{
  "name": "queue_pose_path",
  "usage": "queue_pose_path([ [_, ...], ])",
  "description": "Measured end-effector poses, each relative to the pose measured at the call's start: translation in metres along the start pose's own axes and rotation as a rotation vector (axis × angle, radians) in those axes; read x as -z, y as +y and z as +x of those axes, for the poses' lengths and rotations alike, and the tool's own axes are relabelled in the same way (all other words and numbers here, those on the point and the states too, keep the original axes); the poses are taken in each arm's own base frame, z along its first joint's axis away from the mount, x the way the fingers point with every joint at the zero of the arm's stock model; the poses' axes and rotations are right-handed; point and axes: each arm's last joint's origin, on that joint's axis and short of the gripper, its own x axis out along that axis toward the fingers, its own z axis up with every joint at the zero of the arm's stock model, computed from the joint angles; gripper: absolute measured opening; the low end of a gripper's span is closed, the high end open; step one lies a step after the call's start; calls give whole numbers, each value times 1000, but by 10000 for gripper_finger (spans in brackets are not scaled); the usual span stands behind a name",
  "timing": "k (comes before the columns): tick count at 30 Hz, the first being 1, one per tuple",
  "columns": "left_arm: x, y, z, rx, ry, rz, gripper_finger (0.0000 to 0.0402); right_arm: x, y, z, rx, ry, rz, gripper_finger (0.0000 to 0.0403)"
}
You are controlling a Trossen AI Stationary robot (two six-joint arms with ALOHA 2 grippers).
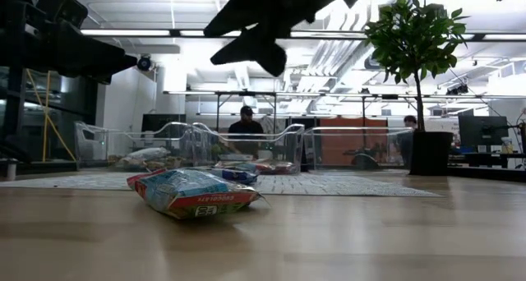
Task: Pick and place Granola Bars by type
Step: Put the red granola bar into the middle transparent bin
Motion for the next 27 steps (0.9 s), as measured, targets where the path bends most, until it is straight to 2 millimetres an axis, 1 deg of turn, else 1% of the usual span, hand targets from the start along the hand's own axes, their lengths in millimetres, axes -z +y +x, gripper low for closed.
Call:
queue_pose_path([
  [3, 0, 0, 0, 0, 0, 0, 172, 15, 26, 4, 18, 53, 20, 199],
  [6, 0, 0, 0, 0, 0, 0, 172, 27, 44, 5, 25, 101, 70, 216],
  [13, 0, 0, 0, 0, 0, 0, 172, 40, 64, 6, 7, 154, 173, 250],
  [16, 0, 0, 0, 0, 0, 0, 172, 44, 69, 12, -36, 157, 198, 254],
  [19, 0, 0, 0, 0, 0, 0, 172, 42, 78, 24, -90, 151, 184, 252],
  [22, 0, 0, 0, 0, 0, 0, 172, 33, 91, 38, -106, 164, 97, 246],
  [24, 0, 0, 0, 0, 0, 0, 172, 29, 98, 50, -90, 212, 42, 241],
  [27, 0, 0, 0, 0, 0, 0, 172, 27, 100, 65, -20, 332, 31, 233],
])
